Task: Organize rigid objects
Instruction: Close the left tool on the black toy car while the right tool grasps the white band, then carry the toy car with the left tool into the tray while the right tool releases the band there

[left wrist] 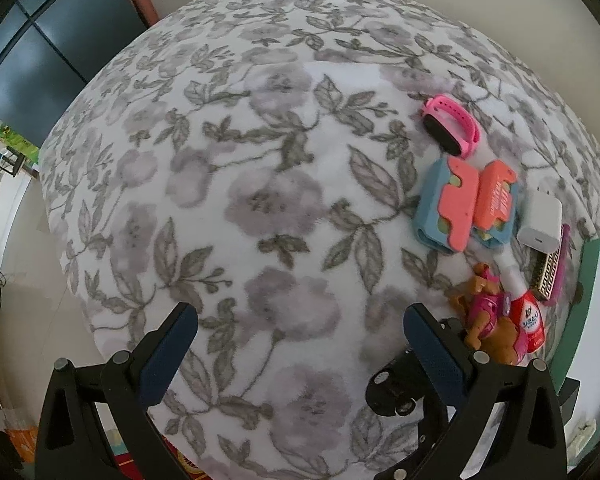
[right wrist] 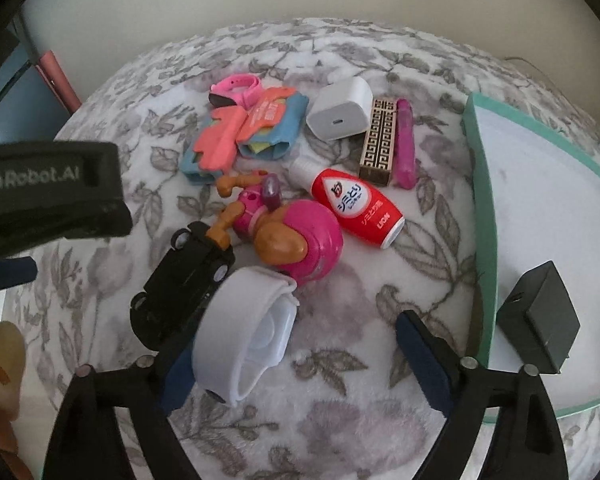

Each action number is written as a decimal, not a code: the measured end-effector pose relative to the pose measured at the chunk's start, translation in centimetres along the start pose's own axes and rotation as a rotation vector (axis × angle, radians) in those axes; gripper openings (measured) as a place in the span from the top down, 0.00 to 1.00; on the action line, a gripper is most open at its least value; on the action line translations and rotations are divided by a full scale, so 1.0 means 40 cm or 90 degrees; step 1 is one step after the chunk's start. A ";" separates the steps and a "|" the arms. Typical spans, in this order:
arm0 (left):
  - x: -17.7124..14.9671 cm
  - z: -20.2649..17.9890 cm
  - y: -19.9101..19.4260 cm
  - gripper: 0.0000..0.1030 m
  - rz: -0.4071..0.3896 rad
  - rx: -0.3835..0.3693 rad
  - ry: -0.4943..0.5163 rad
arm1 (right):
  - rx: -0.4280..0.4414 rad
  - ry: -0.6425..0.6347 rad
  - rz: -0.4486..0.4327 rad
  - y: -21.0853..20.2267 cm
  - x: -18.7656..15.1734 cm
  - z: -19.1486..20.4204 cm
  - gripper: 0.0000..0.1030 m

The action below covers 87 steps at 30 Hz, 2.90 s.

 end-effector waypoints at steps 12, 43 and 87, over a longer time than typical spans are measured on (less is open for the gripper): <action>-0.004 -0.060 0.001 0.00 0.007 -0.037 0.046 | 0.021 0.021 0.004 -0.025 0.011 -0.025 0.44; -0.059 -0.220 0.063 0.24 0.080 -0.101 0.134 | 0.030 0.082 0.014 -0.036 0.021 -0.089 0.58; -0.009 -0.270 -0.277 0.73 -0.149 -0.228 0.152 | 0.064 0.211 -0.089 -0.225 0.084 -0.246 0.67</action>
Point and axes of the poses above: each gripper's, at about its wrist camera, not at the fingertips, and y roughly the way its jaws point, z to its left, x to its top, the point moved 6 cm from there along y, roughly the way its jaws point, and after that the axes turned 13 degrees about y, right-handed, at the moved point
